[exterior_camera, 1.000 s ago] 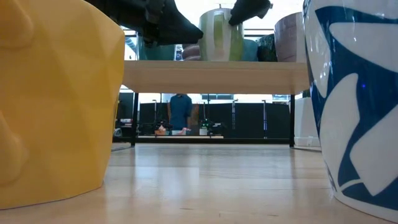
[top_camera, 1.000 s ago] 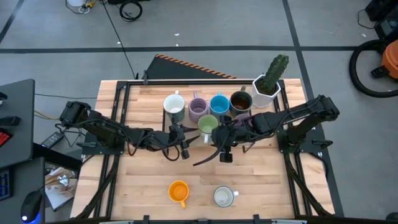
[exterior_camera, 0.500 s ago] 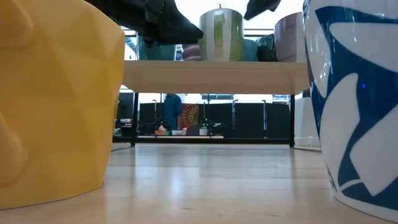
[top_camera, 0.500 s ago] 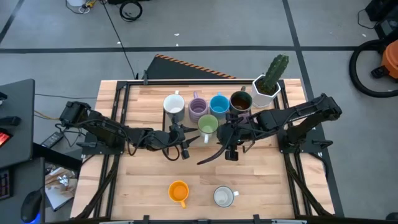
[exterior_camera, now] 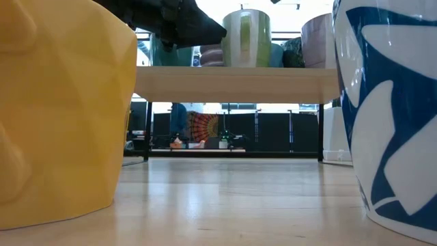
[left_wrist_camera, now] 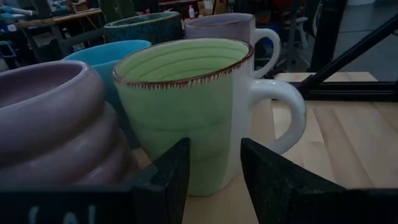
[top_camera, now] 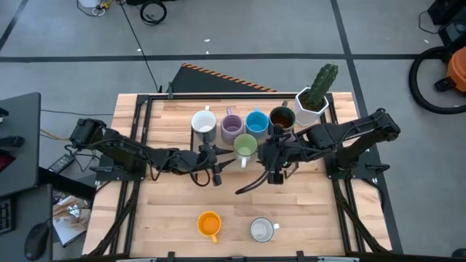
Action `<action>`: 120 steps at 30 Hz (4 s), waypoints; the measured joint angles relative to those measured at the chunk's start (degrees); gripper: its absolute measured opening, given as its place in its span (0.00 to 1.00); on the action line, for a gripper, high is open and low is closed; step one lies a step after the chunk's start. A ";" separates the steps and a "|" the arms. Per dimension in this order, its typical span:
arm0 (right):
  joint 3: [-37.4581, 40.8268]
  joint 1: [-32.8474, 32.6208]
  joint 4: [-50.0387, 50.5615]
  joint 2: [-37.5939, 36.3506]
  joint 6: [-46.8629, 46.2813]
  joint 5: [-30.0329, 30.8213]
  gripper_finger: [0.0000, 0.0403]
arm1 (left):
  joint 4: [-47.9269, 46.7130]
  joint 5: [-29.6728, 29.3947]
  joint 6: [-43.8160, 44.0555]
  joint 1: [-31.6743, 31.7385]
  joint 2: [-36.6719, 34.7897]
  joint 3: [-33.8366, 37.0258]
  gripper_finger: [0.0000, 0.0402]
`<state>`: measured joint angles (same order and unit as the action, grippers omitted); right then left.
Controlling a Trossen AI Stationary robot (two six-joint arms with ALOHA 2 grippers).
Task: Place coffee mugs
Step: Adjust the green mug on the shelf
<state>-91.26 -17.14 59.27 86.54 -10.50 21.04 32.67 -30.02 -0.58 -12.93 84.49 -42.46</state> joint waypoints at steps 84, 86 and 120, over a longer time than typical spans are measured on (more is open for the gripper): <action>-33.09 13.21 28.42 26.71 -0.29 -16.90 0.59 | -20.67 -0.13 3.17 -4.70 -9.60 -0.02 0.37; -33.09 13.57 28.46 26.71 -1.13 -16.87 0.58 | -20.70 -0.13 3.10 -4.70 -9.60 -0.02 0.37; -34.51 12.77 30.22 24.71 3.43 -17.63 0.66 | -14.08 1.79 1.27 -3.09 -4.38 -0.02 0.37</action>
<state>-125.78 -4.36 89.49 111.25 -7.06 3.41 18.59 -28.23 0.69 -16.01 80.11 -42.48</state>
